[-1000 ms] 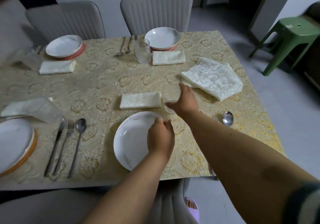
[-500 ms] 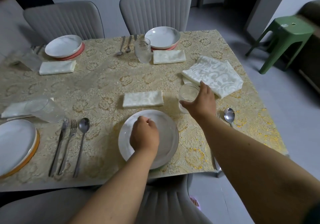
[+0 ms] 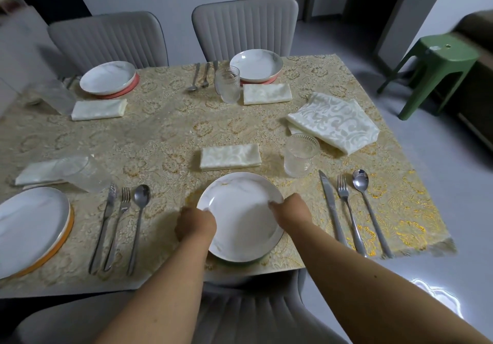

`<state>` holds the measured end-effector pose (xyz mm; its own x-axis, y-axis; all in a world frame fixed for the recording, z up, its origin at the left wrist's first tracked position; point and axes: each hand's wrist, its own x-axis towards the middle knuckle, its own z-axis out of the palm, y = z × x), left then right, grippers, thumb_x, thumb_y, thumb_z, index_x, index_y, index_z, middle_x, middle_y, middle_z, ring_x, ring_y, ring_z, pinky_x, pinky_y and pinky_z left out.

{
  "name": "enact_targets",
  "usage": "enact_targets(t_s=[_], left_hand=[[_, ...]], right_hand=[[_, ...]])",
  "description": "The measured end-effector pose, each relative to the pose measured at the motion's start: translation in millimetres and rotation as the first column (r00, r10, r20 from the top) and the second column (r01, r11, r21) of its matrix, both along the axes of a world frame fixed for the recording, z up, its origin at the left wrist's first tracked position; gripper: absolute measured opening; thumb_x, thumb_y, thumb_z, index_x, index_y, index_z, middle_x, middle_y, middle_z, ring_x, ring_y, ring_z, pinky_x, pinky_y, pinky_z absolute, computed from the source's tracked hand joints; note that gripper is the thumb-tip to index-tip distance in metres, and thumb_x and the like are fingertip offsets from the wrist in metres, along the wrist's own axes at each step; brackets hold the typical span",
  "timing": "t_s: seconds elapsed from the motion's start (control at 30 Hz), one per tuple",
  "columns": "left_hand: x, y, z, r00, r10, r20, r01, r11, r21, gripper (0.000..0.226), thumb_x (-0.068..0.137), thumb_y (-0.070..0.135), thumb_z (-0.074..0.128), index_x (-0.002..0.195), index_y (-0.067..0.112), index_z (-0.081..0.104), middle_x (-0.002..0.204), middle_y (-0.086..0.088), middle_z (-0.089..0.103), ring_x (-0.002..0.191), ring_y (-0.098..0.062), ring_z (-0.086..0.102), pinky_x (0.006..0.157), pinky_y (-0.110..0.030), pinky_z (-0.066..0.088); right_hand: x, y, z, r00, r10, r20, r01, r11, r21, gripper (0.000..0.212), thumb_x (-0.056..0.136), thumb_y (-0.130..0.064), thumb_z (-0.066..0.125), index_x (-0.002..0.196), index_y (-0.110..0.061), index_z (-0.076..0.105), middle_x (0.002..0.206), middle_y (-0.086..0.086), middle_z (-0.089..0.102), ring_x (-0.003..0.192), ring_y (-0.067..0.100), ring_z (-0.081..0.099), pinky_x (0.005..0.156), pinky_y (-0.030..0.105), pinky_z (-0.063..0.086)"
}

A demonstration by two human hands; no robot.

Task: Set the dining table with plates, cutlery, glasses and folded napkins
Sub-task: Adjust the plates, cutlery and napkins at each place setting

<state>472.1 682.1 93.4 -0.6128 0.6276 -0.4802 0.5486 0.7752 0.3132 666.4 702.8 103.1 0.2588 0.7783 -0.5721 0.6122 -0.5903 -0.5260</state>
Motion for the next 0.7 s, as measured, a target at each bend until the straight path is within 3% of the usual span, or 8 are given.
enact_targets(t_s=[0.1, 0.2, 0.43, 0.7], left_hand=[[-0.2, 1.6, 2.9, 0.998, -0.054, 0.028, 0.054, 0.998, -0.024, 0.048, 0.098, 0.038, 0.044, 0.126, 0.001, 0.053, 0.125, -0.017, 0.059, 0.11, -0.035, 0.059, 0.092, -0.041, 0.051], [2.6, 3.9, 5.3, 0.993, -0.103, 0.052, 0.105, 0.994, -0.035, 0.045, 0.101, 0.033, 0.039, 0.129, 0.0, 0.051, 0.129, -0.017, 0.056, 0.114, -0.034, 0.057, 0.094, -0.041, 0.05], [34.4, 2.2, 10.4, 0.968, -0.21, 0.135, 0.209, 0.978, 0.018, 0.043, 0.103, 0.028, 0.037, 0.132, -0.002, 0.047, 0.134, -0.018, 0.053, 0.119, -0.033, 0.053, 0.094, -0.037, 0.047], [58.7, -2.7, 13.6, 0.963, -0.218, 0.156, 0.211, 0.975, 0.063, 0.043, 0.103, 0.027, 0.037, 0.133, -0.003, 0.046, 0.136, -0.019, 0.051, 0.123, -0.034, 0.051, 0.097, -0.037, 0.044]], right_hand=[[-4.1, 5.2, 2.3, 0.999, 0.044, -0.019, -0.045, 0.996, -0.072, 0.036, 0.091, -0.029, 0.054, 0.114, -0.001, 0.056, 0.102, 0.011, 0.061, 0.098, 0.03, 0.061, 0.071, 0.03, 0.046], [-4.0, 7.6, 0.7, 0.998, 0.054, 0.013, -0.052, 0.99, -0.132, 0.029, 0.093, -0.02, 0.049, 0.113, -0.001, 0.058, 0.105, 0.012, 0.062, 0.101, 0.031, 0.061, 0.083, 0.035, 0.052], [26.9, -4.5, -2.7, 0.992, -0.101, 0.076, 0.105, 0.993, -0.061, 0.033, 0.098, -0.02, 0.045, 0.123, 0.001, 0.051, 0.123, 0.018, 0.058, 0.113, 0.035, 0.055, 0.086, 0.033, 0.044], [54.7, -10.0, -8.5, 0.987, -0.066, 0.148, 0.07, 0.997, -0.024, 0.032, 0.097, -0.012, 0.041, 0.124, 0.002, 0.049, 0.126, 0.02, 0.057, 0.117, 0.036, 0.054, 0.09, 0.034, 0.044]])
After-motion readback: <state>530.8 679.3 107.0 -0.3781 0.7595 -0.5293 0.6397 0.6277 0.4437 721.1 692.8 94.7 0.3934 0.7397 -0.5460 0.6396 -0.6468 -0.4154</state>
